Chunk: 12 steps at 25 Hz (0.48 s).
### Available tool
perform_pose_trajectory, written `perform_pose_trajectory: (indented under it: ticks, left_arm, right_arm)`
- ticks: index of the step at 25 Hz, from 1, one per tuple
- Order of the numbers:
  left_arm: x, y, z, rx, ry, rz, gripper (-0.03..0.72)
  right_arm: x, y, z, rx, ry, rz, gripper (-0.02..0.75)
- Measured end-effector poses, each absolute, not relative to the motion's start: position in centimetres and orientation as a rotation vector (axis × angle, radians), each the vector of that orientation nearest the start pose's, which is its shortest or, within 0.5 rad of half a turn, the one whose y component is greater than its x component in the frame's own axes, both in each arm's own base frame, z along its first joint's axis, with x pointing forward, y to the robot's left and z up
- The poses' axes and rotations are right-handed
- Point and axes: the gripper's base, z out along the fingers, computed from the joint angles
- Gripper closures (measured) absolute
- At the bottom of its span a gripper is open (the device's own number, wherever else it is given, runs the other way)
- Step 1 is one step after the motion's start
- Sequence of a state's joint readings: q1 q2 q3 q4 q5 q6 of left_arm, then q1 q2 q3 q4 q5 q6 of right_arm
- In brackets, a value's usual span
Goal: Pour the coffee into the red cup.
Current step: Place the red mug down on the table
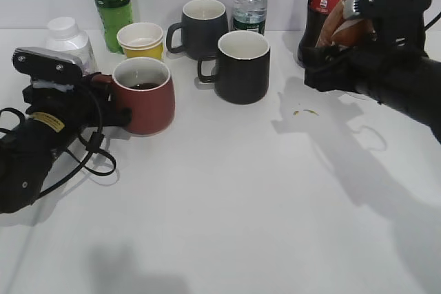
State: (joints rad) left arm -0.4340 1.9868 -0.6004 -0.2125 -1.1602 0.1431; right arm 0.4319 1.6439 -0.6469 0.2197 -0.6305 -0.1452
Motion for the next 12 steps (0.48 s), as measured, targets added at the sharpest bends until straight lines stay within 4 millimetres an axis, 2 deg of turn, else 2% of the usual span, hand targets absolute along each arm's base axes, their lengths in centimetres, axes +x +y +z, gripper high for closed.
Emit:
perform_pose_trajectory:
  ticks: [3,5,12]
  left_arm:
    - [30.3,-12.1,11.7,0.257,1.699,-0.123,0.416]
    - [30.3,-12.0,11.6,0.247,1.703,-0.119,0.373]
    - [30.2,-12.0,12.1,0.242,1.752,-0.127,0.347]
  right_arm:
    - [29.4,12.3,18.3,-0.287,1.868,0.197,0.228]
    - [29.6,12.3,17.5,-0.293,1.891,0.19,0.228]
    - [30.2,12.9,13.8,-0.338,1.915,0.2,0.228]
